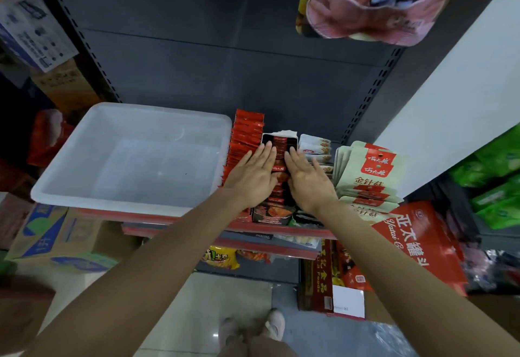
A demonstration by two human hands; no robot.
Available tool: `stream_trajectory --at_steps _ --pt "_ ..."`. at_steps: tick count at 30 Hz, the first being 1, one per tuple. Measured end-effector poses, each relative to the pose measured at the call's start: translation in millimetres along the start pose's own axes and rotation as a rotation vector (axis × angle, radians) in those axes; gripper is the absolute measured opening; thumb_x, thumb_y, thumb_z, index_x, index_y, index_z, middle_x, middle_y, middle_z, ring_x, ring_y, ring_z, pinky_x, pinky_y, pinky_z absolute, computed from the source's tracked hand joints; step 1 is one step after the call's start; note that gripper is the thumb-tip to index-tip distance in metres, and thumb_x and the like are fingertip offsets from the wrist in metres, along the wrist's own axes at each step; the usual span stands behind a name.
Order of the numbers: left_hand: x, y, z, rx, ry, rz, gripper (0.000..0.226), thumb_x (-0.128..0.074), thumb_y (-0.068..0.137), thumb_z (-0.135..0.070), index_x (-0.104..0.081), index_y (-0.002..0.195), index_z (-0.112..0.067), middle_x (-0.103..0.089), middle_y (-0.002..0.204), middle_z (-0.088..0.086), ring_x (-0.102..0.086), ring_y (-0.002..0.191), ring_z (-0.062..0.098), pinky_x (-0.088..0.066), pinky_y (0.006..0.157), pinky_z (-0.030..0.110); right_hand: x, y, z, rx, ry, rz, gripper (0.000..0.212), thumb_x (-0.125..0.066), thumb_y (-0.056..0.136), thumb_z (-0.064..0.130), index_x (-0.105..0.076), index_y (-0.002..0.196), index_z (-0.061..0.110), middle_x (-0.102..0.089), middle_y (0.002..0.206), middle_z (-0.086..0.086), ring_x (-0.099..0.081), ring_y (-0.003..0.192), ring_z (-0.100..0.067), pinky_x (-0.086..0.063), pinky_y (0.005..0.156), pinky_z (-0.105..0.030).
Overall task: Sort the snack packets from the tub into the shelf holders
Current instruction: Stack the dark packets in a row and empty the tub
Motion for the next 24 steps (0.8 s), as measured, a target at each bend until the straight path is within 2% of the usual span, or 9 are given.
stream_trajectory --at_steps 4,9,12,14,16,19,22,24 --pt "-1 7 4 -0.007 0.029 0.012 0.056 -0.014 0.103 -0.034 0.011 0.148 -0.012 0.017 0.157 0.004 0.015 0.144 0.013 0.006 0.119 0.034 -5 2 0 -0.013 -0.032 0.010 0.058 -0.025 0.100 0.016 0.004 0.150 0.011 0.008 0.159 -0.005 0.008 0.146 -0.015 0.006 0.118 -0.034" --pt "0 17 6 0.010 0.021 0.060 0.057 -0.014 0.103 -0.035 0.013 0.148 -0.013 0.021 0.156 0.003 0.019 0.143 0.013 0.010 0.117 0.035 -1 12 1 -0.043 -0.051 0.066 0.058 -0.025 0.101 0.016 0.004 0.150 0.010 0.010 0.158 -0.006 0.009 0.146 -0.016 0.002 0.118 -0.033" --pt "6 15 8 -0.011 0.000 0.112 0.059 -0.017 0.102 -0.038 0.010 0.149 -0.013 0.020 0.156 0.004 0.018 0.143 0.013 0.010 0.116 0.035 9 15 2 -0.029 0.059 0.128 0.057 -0.030 0.101 0.018 -0.003 0.150 0.009 0.004 0.159 -0.007 0.003 0.146 -0.017 -0.002 0.119 -0.031" --pt "12 11 7 -0.028 -0.115 0.062 0.058 -0.022 0.102 -0.036 -0.002 0.151 -0.012 0.008 0.158 0.005 0.008 0.146 0.014 0.004 0.117 0.032 23 10 0 -0.040 0.251 0.112 0.055 -0.036 0.099 0.015 -0.016 0.150 0.009 -0.009 0.159 -0.007 -0.011 0.146 -0.019 -0.011 0.116 -0.027" --pt "21 10 5 -0.033 -0.271 -0.090 0.052 -0.030 0.102 -0.031 -0.022 0.148 -0.009 -0.015 0.157 0.008 -0.012 0.145 0.018 -0.009 0.118 0.030 45 1 -8 -0.090 0.401 -0.022 0.049 -0.042 0.096 0.007 -0.033 0.144 0.009 -0.029 0.153 -0.008 -0.032 0.137 -0.024 -0.026 0.108 -0.025" --pt "36 14 -2 -0.107 -0.355 -0.238 0.039 -0.039 0.100 -0.020 -0.045 0.136 -0.008 -0.041 0.144 0.006 -0.034 0.135 0.018 -0.026 0.112 0.028 75 -9 -32 -0.146 0.312 -0.184 0.042 -0.046 0.093 0.006 -0.049 0.134 0.010 -0.048 0.139 -0.011 -0.046 0.125 -0.028 -0.033 0.103 -0.027" --pt "43 20 -15 -0.190 -0.347 -0.226 0.036 -0.040 0.099 -0.014 -0.048 0.133 -0.008 -0.042 0.142 0.004 -0.035 0.134 0.017 -0.025 0.111 0.026 91 -7 -59 -0.154 0.172 -0.213 0.039 -0.047 0.092 0.008 -0.053 0.131 0.010 -0.054 0.130 -0.013 -0.047 0.121 -0.030 -0.038 0.100 -0.034" --pt "43 26 -23 -0.204 -0.317 -0.183 0.041 -0.040 0.099 -0.017 -0.042 0.139 -0.009 -0.036 0.148 0.004 -0.028 0.139 0.017 -0.018 0.114 0.025 95 -2 -68 -0.145 0.117 -0.175 0.042 -0.046 0.094 0.013 -0.048 0.135 0.011 -0.050 0.133 -0.012 -0.043 0.124 -0.031 -0.039 0.100 -0.037"
Point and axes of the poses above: each hand's wrist, its own y-axis towards the middle knuckle, its own x-axis out of the back of the hand, z = x × y, the point moved 1 cm from there along y, towards the middle knuckle
